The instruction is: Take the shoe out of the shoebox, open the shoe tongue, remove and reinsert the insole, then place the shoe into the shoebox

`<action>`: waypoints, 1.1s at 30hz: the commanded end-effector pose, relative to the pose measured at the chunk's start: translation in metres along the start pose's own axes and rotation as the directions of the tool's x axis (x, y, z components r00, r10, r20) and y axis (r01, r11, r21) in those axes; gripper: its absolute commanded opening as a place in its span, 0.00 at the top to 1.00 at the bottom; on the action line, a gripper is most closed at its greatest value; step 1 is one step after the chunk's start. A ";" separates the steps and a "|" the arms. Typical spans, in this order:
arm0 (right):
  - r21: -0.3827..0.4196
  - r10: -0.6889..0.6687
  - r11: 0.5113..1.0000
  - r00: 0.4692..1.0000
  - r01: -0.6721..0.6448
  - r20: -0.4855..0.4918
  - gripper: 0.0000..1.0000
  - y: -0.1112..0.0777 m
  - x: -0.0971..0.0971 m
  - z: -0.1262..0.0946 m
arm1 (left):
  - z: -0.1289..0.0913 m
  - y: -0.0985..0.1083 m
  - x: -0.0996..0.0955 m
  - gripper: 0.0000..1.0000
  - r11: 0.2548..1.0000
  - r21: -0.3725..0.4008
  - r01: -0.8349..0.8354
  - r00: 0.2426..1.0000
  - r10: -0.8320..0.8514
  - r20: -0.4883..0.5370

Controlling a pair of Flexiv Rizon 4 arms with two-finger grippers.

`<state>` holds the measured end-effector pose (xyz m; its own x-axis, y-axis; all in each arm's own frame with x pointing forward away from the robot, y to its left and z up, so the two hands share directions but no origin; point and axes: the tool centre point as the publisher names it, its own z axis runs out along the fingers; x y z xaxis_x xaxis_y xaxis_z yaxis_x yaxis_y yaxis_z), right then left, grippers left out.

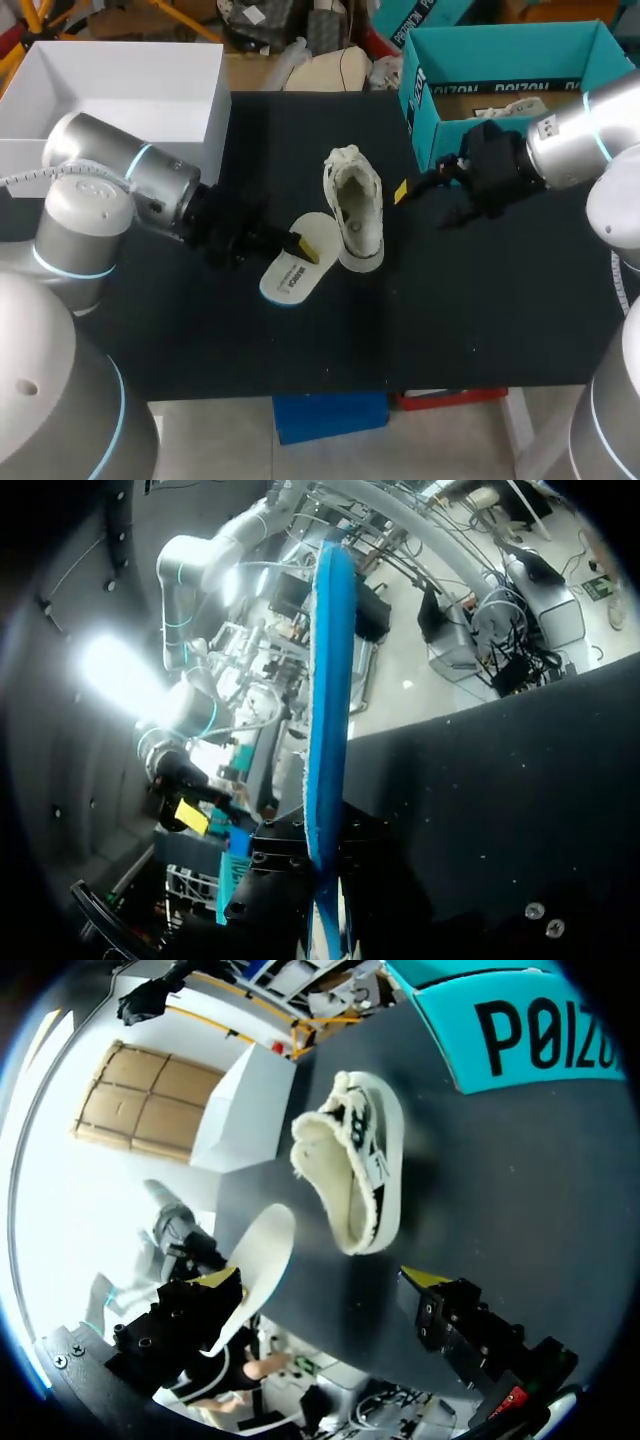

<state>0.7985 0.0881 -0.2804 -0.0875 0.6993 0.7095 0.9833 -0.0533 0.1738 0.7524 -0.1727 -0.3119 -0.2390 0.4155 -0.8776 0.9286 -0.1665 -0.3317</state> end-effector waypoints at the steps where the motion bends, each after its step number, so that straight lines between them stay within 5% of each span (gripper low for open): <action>1: -0.012 -0.004 1.000 1.000 0.005 0.019 0.00 -0.014 0.003 -0.019 | 0.004 -0.003 -0.004 1.00 1.000 0.029 0.009 1.000 -0.008 -0.025; 11: -0.016 -0.009 1.000 1.000 0.010 0.020 0.00 -0.016 0.003 -0.021 | 0.018 -0.011 -0.005 1.00 0.994 0.079 0.075 0.978 -0.058 -0.203; 22: -0.016 -0.009 1.000 1.000 0.010 0.020 0.00 -0.016 0.003 -0.021 | 0.033 0.017 -0.010 1.00 0.997 -0.001 0.082 0.932 -0.077 -0.354; 33: -0.016 -0.009 1.000 1.000 0.010 0.020 0.00 -0.016 0.003 -0.021 | 0.054 0.045 -0.008 1.00 0.992 -0.002 0.128 0.922 -0.120 -0.369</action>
<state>0.7791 0.0759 -0.2667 -0.0944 0.7122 0.6956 0.9795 -0.0583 0.1927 0.7723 -0.2198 -0.3303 -0.2346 0.7132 -0.6606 0.8955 -0.1058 -0.4323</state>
